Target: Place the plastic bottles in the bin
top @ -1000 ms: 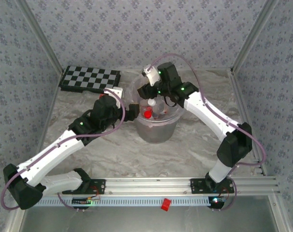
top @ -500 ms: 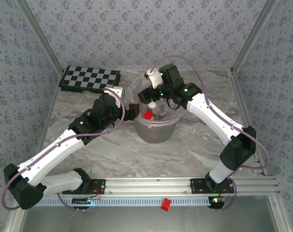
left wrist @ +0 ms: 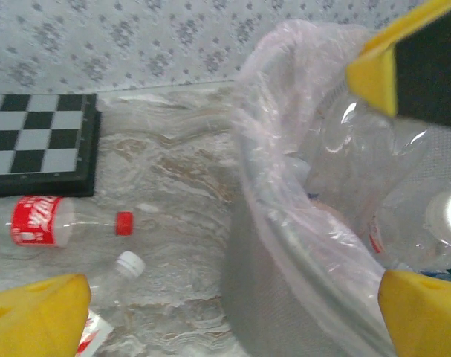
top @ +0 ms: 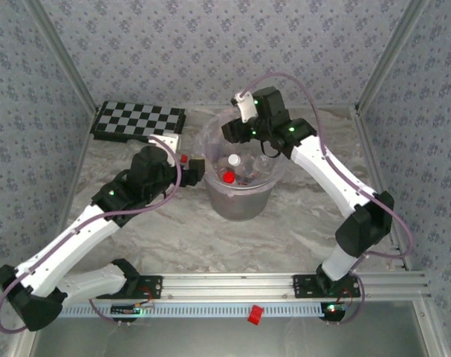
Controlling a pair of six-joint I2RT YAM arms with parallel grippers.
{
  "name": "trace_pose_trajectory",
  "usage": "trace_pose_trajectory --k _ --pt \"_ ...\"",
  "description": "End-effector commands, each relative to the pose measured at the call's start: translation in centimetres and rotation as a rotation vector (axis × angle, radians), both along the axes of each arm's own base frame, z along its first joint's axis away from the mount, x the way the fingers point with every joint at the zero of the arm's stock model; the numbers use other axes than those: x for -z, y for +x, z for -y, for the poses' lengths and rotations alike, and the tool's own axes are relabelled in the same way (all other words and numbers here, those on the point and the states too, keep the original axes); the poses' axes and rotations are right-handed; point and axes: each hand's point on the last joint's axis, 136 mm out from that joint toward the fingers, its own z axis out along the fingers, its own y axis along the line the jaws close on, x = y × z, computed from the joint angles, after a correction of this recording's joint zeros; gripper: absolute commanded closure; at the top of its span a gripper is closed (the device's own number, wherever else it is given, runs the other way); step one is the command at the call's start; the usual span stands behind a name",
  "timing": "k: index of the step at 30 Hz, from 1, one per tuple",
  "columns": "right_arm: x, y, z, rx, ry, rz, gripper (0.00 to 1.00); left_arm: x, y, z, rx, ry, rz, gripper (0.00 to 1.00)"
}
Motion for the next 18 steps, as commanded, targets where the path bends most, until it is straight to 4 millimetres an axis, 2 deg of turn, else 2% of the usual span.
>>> trace_pose_trajectory --k 1,3,6,10,12,15,18 --pt "2.9 -0.3 -0.3 0.009 -0.019 -0.071 0.51 -0.4 -0.3 -3.8 -0.111 0.073 0.004 0.01" --pt "3.5 -0.3 -0.4 0.007 -0.015 -0.087 0.51 0.9 -0.4 -5.6 -0.161 0.124 -0.032 0.01" --pt "2.6 -0.3 -0.4 0.008 0.0 -0.074 0.51 3.2 -0.3 -7.8 -0.221 0.17 -0.082 0.01" --pt "-1.2 -0.9 0.3 0.014 0.041 -0.012 0.48 7.2 0.2 -9.4 -0.264 0.16 -0.185 0.01" --pt "-3.4 -1.5 1.0 0.018 0.065 0.026 0.42 9.1 0.4 -9.6 -0.271 0.164 -0.229 0.01" --pt "-6.8 -3.0 2.8 0.041 0.103 0.094 0.31 11.6 0.8 -9.8 -0.276 0.181 -0.287 0.01" --pt "-9.0 -4.5 5.0 0.074 0.13 0.143 0.24 13.5 1.3 -9.8 -0.268 0.204 -0.336 0.01"
